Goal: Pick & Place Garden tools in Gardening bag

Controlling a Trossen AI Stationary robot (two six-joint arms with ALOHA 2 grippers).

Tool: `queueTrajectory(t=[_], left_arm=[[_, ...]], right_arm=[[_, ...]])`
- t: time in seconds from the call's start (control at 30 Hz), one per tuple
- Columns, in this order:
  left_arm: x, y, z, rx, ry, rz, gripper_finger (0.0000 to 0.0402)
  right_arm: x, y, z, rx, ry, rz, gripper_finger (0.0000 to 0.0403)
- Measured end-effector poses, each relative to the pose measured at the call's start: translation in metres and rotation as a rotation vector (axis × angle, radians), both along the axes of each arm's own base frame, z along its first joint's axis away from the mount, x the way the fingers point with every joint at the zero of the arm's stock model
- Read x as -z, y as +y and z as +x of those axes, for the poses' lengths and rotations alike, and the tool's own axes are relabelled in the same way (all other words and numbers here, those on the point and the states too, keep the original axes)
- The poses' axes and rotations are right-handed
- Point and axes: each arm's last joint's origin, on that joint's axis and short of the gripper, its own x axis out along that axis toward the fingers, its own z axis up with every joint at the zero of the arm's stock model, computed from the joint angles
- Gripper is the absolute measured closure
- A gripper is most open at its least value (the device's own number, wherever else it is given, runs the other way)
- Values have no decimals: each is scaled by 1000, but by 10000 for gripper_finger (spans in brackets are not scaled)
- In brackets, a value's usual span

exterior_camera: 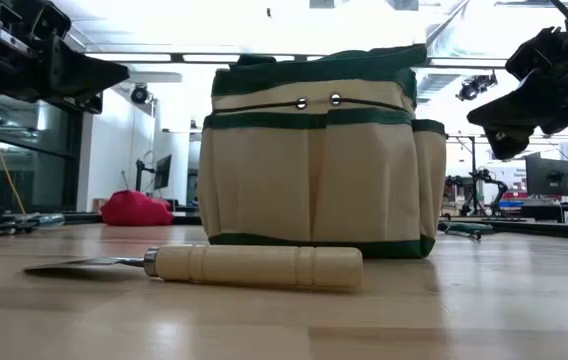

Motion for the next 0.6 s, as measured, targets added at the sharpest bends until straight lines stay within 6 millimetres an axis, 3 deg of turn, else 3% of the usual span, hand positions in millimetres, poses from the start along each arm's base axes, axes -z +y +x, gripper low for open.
queueTrajectory(t=[0.37, 0.6], left_arm=[[0, 0, 0, 0, 1, 0, 402], [0, 0, 0, 0, 0, 0, 402]], right_arm=[[0, 0, 0, 1, 0, 0, 400], [-1, -3, 0, 89, -8, -29, 400]])
